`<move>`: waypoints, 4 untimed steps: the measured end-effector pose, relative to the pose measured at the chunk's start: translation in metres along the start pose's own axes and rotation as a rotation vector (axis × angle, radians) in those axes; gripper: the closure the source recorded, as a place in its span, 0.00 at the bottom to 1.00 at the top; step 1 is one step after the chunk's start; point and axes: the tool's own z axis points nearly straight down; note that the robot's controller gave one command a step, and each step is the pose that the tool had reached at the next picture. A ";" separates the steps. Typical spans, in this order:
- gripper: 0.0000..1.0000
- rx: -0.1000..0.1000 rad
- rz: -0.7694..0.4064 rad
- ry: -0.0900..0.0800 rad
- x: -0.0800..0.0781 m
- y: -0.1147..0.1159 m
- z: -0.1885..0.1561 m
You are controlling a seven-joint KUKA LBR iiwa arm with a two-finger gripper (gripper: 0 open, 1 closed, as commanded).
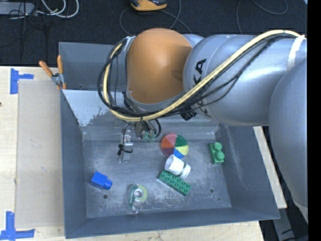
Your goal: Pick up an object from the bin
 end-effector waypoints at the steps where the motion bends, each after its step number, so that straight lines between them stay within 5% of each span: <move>1: 0.00 -0.001 0.005 -0.008 -0.002 -0.001 -0.005; 2: 0.00 -0.001 -0.019 -0.006 0.019 0.019 0.075; 3: 0.00 0.000 0.089 -0.004 0.058 0.036 0.068; 4: 0.00 -0.001 0.154 -0.002 0.059 0.039 0.089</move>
Offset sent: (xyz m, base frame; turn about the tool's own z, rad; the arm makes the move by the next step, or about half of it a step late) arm -0.0429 0.0387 -0.1574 -0.0387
